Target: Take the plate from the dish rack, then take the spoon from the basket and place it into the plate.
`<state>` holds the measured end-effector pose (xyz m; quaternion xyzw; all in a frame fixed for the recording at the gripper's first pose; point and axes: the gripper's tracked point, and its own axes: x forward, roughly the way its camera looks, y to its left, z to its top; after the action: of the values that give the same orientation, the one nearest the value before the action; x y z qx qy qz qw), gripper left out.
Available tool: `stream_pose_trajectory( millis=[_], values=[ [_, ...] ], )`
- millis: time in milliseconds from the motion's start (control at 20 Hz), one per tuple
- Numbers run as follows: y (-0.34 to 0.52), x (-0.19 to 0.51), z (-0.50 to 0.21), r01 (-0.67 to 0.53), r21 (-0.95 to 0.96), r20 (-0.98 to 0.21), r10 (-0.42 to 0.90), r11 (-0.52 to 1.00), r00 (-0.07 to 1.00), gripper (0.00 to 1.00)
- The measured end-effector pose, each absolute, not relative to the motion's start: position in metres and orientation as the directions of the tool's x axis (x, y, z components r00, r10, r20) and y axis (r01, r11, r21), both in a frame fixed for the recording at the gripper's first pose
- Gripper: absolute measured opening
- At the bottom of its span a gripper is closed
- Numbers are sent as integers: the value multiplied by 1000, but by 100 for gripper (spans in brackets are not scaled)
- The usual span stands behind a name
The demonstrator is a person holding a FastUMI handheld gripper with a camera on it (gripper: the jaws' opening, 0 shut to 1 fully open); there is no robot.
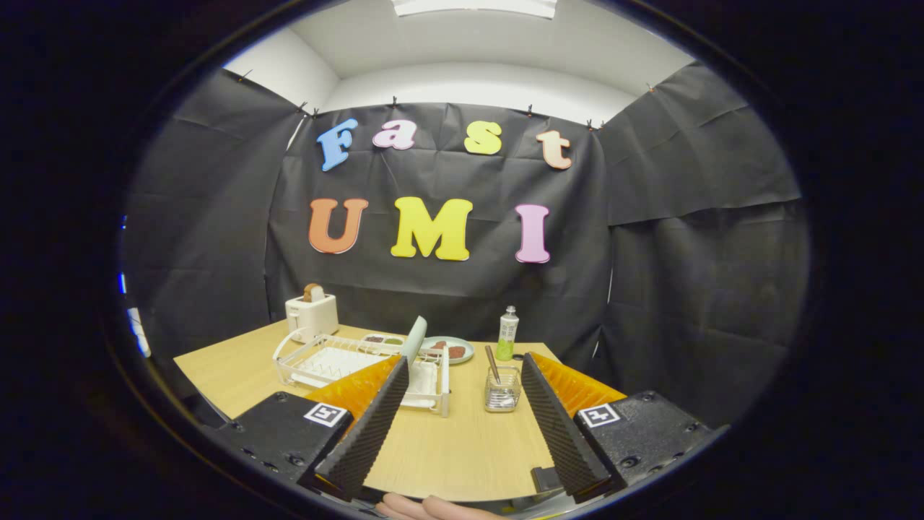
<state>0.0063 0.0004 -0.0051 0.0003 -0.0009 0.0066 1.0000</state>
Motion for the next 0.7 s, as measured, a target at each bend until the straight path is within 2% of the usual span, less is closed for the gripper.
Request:
stream_pose_trajectory(
  millis=[700],
  values=[
    [3,49,1,-32,-2,-42,31,999,999,100]
  ],
)
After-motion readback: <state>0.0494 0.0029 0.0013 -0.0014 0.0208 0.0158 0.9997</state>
